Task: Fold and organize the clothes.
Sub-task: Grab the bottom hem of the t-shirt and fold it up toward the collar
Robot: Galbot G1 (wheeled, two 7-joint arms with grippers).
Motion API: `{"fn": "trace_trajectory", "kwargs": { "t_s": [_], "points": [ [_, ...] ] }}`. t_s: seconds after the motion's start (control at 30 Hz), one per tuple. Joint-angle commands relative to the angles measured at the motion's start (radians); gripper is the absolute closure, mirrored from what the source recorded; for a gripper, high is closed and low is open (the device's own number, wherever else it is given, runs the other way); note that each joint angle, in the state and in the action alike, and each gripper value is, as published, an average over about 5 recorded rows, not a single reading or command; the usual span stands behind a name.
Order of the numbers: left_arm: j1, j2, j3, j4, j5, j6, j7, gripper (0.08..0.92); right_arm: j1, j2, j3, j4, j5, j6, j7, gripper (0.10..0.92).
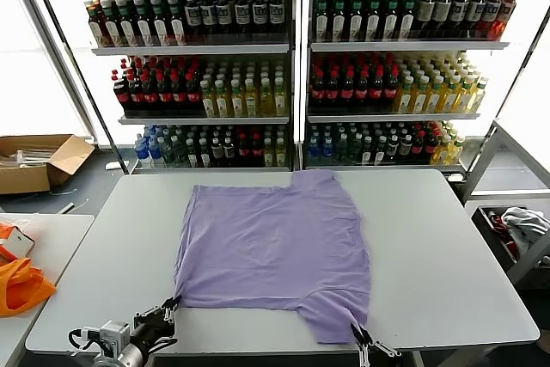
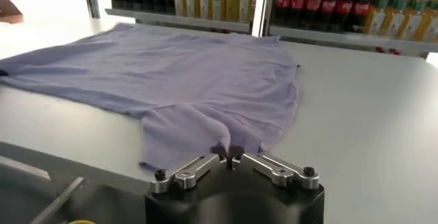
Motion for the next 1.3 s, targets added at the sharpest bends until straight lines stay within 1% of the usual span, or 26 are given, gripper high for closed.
{"fn": "trace_trajectory", "kwargs": {
  "t_s": [0.03, 0.2, 0.3, 0.5, 0.83, 1.07, 1.3],
  "points": [
    [0.124, -0.004, -0.035, -0.146, 0.006, 0.000, -0.002, 0.912, -0.112, -0.007, 0.039, 0.071, 0.032, 0.095, -0.009, 0.910],
    [0.139, 0.020, -0.055, -0.168, 0.007, 0.007, -0.001, 0.912, -0.106, -0.003, 0.045, 0.067, 0.086, 0.187, 0.019, 0.910],
    [0.095, 0.056, -0.059, -0.164, 0.007, 0.018, 0.002, 0.912, -0.024, 0.005, 0.037, 0.053, 0.125, 0.197, 0.043, 0.910],
    [-0.028, 0.149, -0.042, -0.116, 0.008, 0.022, 0.026, 0.912, 0.241, 0.012, 0.009, -0.007, 0.152, 0.121, 0.082, 0.910],
    [-0.219, 0.257, 0.043, 0.030, -0.039, 0.022, 0.054, 0.912, 0.589, -0.024, -0.067, -0.202, 0.169, 0.042, 0.130, 0.910],
    [-0.385, 0.277, 0.142, 0.176, -0.046, 0.020, 0.089, 0.912, 0.734, -0.020, -0.143, -0.374, 0.156, 0.020, 0.122, 0.910],
    [-0.510, 0.263, 0.231, 0.326, -0.017, 0.007, 0.097, 0.912, 0.846, 0.002, -0.228, -0.532, 0.125, -0.029, 0.101, 0.910]
  ]
}}
